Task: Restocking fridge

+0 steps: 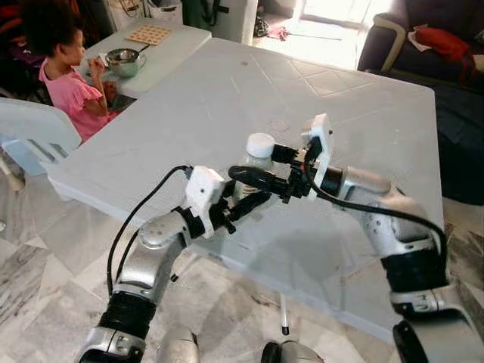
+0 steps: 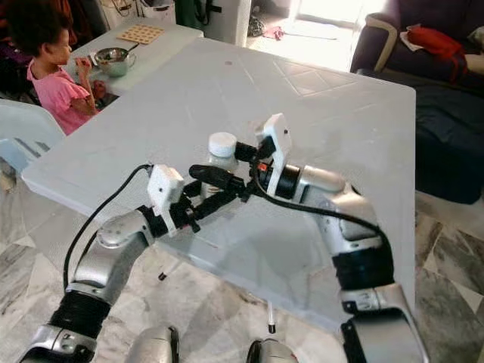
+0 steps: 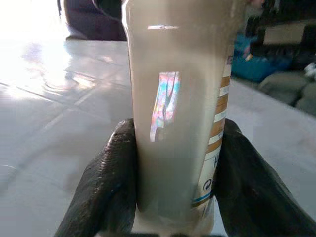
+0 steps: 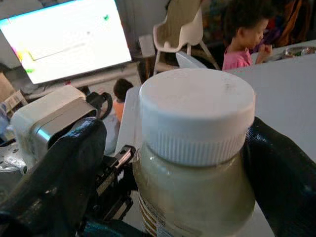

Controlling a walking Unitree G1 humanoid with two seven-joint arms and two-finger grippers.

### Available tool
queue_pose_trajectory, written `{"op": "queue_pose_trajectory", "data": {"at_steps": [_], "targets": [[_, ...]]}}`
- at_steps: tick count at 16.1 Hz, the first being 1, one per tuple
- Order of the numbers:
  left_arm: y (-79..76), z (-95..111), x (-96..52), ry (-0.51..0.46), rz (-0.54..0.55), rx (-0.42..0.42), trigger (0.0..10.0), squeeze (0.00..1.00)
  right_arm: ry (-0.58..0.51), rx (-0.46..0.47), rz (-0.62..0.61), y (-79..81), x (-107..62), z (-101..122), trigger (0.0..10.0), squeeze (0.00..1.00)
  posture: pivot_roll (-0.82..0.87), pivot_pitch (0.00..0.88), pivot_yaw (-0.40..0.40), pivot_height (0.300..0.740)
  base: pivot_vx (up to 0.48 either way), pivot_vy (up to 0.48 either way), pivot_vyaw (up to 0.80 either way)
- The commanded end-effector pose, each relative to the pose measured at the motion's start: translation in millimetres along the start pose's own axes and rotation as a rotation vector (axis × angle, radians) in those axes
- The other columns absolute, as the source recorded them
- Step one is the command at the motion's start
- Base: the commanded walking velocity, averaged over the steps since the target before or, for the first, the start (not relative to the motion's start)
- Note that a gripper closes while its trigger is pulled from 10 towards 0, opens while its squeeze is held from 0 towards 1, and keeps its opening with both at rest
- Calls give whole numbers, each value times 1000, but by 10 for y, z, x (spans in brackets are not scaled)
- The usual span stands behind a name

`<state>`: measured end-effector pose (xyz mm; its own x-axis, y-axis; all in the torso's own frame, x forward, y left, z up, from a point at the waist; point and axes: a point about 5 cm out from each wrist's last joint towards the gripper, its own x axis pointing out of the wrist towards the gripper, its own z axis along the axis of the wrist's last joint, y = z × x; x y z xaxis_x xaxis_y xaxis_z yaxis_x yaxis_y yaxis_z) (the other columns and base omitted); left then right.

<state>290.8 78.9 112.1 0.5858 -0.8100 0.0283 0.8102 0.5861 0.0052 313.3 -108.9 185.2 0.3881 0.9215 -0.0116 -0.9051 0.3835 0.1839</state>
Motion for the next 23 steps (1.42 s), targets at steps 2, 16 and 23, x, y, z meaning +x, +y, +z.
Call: {"op": "queue_pose_trajectory", "data": {"at_steps": [2,16,23], "targets": [[22,58,92,-11,15,63,0,0,14,-30,92,87,100,93,10000,1000,57,17,-57,740,0,0,0],[126,-47,143,-31,76,97,0,0,-46,-156,-93,-2,168,177,0,0,53,8,-61,740,0,0,0],[144,-49,159,-40,84,104,0,0,-52,-94,-180,-67,171,123,0,0,49,6,-63,740,0,0,0]]}}
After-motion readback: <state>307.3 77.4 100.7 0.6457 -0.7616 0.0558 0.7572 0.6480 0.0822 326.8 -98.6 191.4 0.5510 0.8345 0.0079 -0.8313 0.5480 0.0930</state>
